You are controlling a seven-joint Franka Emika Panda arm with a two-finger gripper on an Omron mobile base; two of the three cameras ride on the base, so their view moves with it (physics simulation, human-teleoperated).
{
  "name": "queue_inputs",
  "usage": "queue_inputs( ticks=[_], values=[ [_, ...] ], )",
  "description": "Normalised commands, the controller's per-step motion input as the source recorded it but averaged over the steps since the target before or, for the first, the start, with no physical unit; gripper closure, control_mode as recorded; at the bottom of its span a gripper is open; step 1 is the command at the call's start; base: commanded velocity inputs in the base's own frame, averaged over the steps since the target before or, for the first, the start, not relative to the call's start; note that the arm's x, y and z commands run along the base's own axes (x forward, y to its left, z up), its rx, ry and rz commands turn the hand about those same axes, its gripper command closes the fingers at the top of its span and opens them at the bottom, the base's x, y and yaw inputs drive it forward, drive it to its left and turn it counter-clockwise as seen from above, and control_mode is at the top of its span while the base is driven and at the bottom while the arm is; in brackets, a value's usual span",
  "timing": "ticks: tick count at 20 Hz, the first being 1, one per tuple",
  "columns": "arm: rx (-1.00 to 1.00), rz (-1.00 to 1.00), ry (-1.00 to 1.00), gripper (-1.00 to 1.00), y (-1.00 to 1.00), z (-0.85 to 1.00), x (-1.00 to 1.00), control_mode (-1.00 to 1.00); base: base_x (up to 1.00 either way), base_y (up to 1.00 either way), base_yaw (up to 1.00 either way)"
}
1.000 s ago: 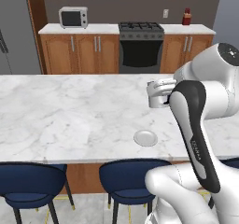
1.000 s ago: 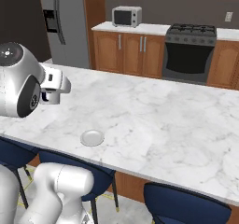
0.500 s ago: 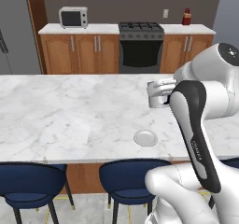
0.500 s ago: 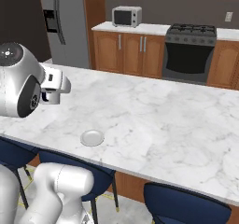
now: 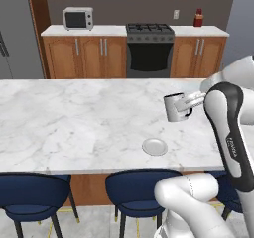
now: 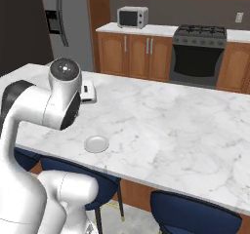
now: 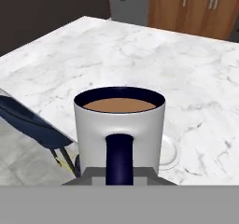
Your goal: Pick the cup of tea, navigate to the dining table, and place it on the saucer.
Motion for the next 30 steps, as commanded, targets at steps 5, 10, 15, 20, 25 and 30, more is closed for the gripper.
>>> queue_inputs(
  ticks=[5, 10, 15, 20, 25, 30],
  values=[
    [0.00, 0.48, 0.00, 1.00, -0.47, -0.56, 0.37, -1.00, 0.00, 0.00, 0.00],
    [-0.01, 0.39, 0.01, 1.00, -0.29, -0.69, 0.72, -1.00, 0.00, 0.00, 0.00],
    [-0.03, 0.32, 0.00, 1.00, -0.01, -0.96, 0.86, -1.00, 0.00, 0.00, 0.00],
    [0.03, 0.28, -0.02, 1.00, 0.00, -0.74, 0.41, -1.00, 0.00, 0.00, 0.00],
    [0.09, 0.18, -0.04, 1.00, -0.05, -0.14, 0.22, -1.00, 0.00, 0.00, 0.00],
    [0.01, 0.02, 0.00, 1.00, 0.29, -0.05, 0.42, -1.00, 0.00, 0.00, 0.00]
  ],
)
